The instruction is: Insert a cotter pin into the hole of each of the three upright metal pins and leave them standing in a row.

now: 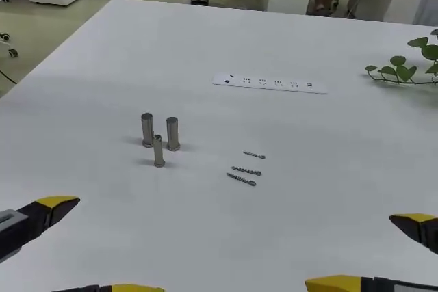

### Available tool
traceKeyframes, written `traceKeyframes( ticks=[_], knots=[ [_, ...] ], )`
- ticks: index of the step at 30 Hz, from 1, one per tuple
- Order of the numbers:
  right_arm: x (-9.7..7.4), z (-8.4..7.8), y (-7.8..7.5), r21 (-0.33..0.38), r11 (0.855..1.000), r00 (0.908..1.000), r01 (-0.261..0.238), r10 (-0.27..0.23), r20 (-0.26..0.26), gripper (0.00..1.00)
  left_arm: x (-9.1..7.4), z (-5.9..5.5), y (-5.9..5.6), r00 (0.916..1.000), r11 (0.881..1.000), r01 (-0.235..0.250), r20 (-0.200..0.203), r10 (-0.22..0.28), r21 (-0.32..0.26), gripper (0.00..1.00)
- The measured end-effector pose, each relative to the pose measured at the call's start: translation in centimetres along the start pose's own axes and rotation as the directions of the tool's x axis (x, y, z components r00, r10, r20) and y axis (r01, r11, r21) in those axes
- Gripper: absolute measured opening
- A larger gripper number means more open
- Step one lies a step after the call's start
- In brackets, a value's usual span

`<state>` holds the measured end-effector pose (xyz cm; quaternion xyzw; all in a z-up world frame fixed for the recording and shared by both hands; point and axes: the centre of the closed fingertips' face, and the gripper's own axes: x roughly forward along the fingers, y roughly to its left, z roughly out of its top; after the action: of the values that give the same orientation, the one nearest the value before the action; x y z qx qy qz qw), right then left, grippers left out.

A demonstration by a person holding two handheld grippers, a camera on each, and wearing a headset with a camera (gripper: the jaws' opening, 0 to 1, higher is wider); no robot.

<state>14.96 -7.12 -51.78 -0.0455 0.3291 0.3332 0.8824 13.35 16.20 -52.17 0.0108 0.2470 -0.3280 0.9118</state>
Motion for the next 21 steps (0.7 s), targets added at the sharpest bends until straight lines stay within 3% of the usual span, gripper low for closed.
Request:
traceKeyframes(
  ticks=[5, 10, 21],
  knots=[
    [0.0, 0.1, -0.4, -0.01, 1.0, 0.9999, 0.014, -0.014, -0.002, 0.98, -0.1, 0.2, 0.1, 1.0, 1.0, 0.004, -0.003, -0.004, 0.018, 0.99],
    [-0.1, 0.2, -0.7, -0.032, 0.999, 0.9998, 0.016, -0.016, -0.01, 0.98, -0.3, 0.8, 0.5, 0.9994, 1.0, -0.007, 0.034, 0.007, 0.015, 0.99],
    [-0.5, 0.9, -1.3, -0.037, 0.998, 0.999, 0.044, -0.044, 0.008, 0.98, -0.4, 1.1, 1.1, 0.9998, 0.999, -0.009, 0.017, 0.008, 0.035, 0.99]
  ],
)
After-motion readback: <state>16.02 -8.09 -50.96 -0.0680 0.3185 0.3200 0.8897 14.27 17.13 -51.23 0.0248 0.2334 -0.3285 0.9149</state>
